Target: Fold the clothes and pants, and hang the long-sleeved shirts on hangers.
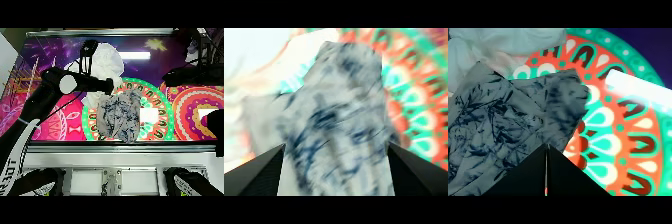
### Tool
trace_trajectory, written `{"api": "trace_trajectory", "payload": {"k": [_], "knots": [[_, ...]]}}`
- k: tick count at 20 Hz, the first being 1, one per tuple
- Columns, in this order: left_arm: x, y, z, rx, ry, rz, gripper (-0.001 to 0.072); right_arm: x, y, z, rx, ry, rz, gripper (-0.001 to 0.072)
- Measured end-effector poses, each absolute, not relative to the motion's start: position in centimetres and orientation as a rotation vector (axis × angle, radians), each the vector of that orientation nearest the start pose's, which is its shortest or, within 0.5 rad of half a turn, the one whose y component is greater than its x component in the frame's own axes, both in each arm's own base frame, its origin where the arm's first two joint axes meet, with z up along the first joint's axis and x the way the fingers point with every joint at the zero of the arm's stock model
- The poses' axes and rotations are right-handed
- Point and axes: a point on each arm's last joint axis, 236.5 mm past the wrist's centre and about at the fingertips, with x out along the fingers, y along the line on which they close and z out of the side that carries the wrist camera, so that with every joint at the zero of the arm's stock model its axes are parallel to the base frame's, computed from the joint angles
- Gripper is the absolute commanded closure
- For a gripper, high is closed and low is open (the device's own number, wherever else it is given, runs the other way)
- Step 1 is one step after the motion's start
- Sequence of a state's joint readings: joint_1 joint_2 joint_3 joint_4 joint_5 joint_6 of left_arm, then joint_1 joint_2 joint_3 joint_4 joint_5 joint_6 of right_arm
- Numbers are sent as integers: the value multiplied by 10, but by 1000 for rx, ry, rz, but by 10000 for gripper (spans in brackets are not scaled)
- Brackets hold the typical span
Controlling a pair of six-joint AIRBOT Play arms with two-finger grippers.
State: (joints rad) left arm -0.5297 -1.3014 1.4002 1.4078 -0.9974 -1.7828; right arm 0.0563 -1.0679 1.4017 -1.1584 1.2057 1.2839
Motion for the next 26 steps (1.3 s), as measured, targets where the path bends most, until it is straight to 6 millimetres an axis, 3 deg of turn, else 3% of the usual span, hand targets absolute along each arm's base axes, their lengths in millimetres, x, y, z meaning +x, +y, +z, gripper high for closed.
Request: {"api": "trace_trajectory", "payload": {"k": [2,4,7,10,15,18,19,22,23,24,25,26], "knots": [[382,-232,59,-125,1130,-403,27,385,104,198,1,811,444,698],[360,-208,5,-199,1291,-358,27,387,100,195,-6,820,430,698],[318,-195,-56,-333,1457,-343,27,390,98,186,-8,841,422,698],[288,-201,-88,-429,1524,-360,28,397,97,173,-3,875,417,698],[266,-220,-111,-461,1556,-385,49,408,98,141,8,953,417,698],[267,-229,-118,-436,1558,-403,657,414,98,116,13,1014,420,698],[273,-234,-115,-436,1543,-414,692,416,98,104,11,1040,423,698],[287,-239,-105,-426,1515,-437,693,415,97,60,14,1145,432,682],[293,-238,-100,-419,1503,-440,693,413,96,42,21,1188,431,533],[298,-234,-97,-406,1500,-442,693,411,96,23,31,1231,429,228],[301,-231,-93,-398,1502,-443,693,408,97,2,48,1281,431,82],[306,-226,-90,-391,1498,-440,692,407,99,-15,69,1320,434,88]]}}
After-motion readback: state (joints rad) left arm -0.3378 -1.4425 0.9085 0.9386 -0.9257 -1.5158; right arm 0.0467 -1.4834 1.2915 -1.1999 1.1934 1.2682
